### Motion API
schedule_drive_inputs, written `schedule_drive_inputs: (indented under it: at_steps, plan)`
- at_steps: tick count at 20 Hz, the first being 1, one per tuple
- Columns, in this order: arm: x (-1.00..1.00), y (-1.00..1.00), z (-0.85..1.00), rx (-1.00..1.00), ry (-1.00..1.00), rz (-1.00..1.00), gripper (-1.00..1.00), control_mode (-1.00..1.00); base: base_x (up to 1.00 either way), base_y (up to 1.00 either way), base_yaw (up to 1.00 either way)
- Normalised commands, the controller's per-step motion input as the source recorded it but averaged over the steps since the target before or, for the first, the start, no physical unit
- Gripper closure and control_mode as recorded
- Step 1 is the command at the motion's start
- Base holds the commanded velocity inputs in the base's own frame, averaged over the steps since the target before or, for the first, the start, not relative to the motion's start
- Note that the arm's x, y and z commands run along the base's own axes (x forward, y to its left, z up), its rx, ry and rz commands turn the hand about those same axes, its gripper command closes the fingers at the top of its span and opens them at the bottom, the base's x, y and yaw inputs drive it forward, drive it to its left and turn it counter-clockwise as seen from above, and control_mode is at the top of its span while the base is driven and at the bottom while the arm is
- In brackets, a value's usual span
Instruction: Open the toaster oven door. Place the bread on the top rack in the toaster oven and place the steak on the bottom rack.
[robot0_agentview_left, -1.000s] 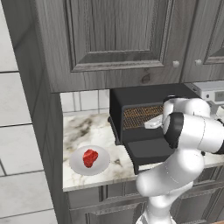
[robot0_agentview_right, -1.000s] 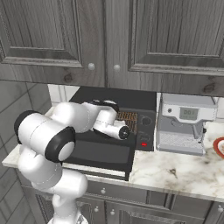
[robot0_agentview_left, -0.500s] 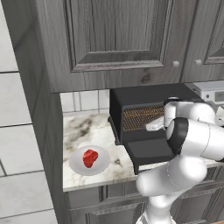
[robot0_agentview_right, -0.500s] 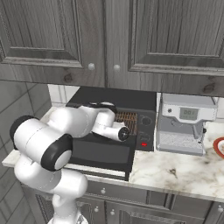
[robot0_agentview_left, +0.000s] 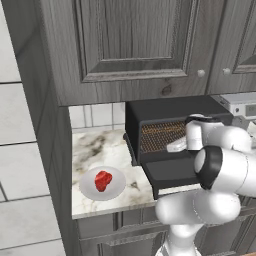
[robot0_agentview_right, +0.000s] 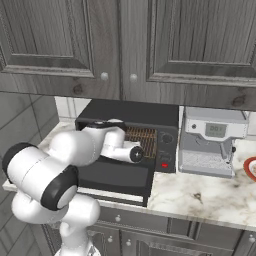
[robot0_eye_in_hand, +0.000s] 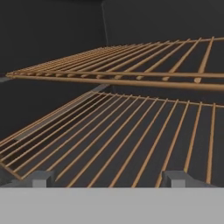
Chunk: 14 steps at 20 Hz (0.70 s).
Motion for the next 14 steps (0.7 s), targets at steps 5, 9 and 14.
schedule_drive_inputs:
  at_steps: [5,9,14]
  plan:
    - [-0.44,0.14,-0.50,-0.04,0.11,-0.06,-1.00,-1.00,0.00,0.00,0.00]
    - [-0.48,0.12,-0.54,-0.03,0.08,-0.06,-1.00,-1.00,0.00,0.00,0.00]
    - [-0.53,0.11,-0.52,-0.03,0.07,-0.05,-1.00,-1.00,0.00,0.00,0.00]
